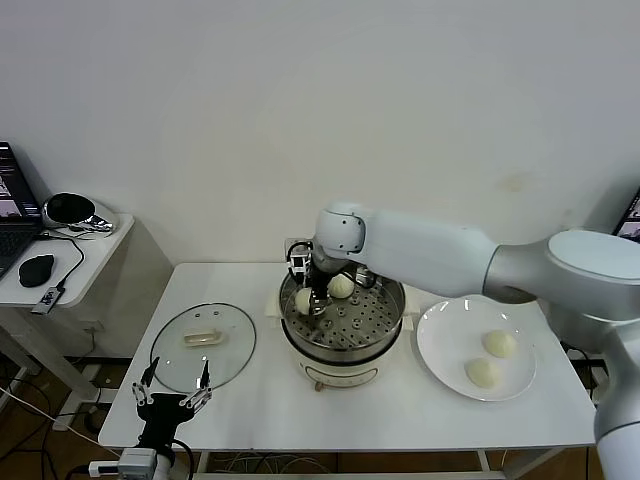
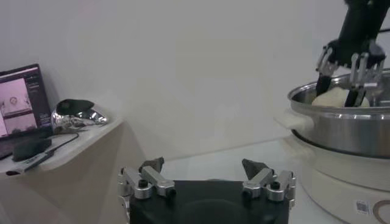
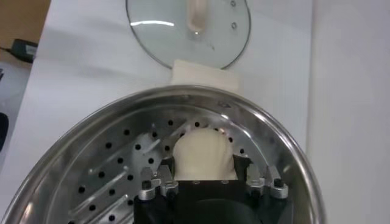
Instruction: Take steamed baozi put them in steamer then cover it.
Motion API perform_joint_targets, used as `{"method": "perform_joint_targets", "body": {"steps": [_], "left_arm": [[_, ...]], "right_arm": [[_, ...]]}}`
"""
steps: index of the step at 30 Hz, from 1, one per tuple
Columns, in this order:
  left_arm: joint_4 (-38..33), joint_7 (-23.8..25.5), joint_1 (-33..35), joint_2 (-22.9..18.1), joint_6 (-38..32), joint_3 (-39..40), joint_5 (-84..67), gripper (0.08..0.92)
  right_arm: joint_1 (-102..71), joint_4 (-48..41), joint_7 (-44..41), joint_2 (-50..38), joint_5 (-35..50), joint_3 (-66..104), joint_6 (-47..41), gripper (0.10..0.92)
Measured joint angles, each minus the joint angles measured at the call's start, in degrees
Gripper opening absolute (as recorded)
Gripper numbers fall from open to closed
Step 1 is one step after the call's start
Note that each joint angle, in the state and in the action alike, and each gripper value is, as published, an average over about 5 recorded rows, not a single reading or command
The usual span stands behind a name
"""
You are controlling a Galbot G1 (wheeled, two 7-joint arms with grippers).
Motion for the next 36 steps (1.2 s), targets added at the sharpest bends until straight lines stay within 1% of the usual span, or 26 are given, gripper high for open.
{"method": "perform_joint_targets", "body": {"steps": [3,5,9,13,19,26,31,36], "left_arm": [[0.07,0.0,-0.18,-0.03,-0.01,0.08,0.0,0.823],[0.09,0.01,-0.31,-0.05,0.0,0.17,0.02,0.823],[0.03,0.05,-0.52,-0.01,0.06,0.36,0.06,0.823],[-0.13,0.08,-0.67,0.26,0.13,0.48,0.06,0.823],[-0.52,0.14,-0.61,0.91,0.23,0.84,0.06,0.823],[-0.93,0.13,0.06,1.4,0.15,1.27,0.4,0.823],[-1.15,0.1,0.54,1.27,0.07,1.32,0.66,0.823],[-1.08,0.06,1.04,0.87,-0.06,1.53,1.3,0.823]], "right_arm": [[-0.1,-0.16,0.18,0.11,0.4,0.2,-0.59,0.773],[0.09,0.04,0.14,-0.05,0.76,0.42,-0.93,0.806],[1.83,1.78,-0.52,-1.6,1.78,0.58,-1.39,0.822],[5.05,5.55,-2.17,-5.55,2.62,0.24,-1.3,0.823],[9.1,12.96,-6.79,-15.74,0.91,-0.26,0.89,0.823],[8.43,19.39,-13.36,-30.52,-5.38,2.3,6.8,0.823],[3.32,21.25,-16.48,-39.76,-11.36,7.02,11.56,0.823],[-4.92,21.38,-18.15,-45.58,-17.27,13.42,15.91,0.823]]}}
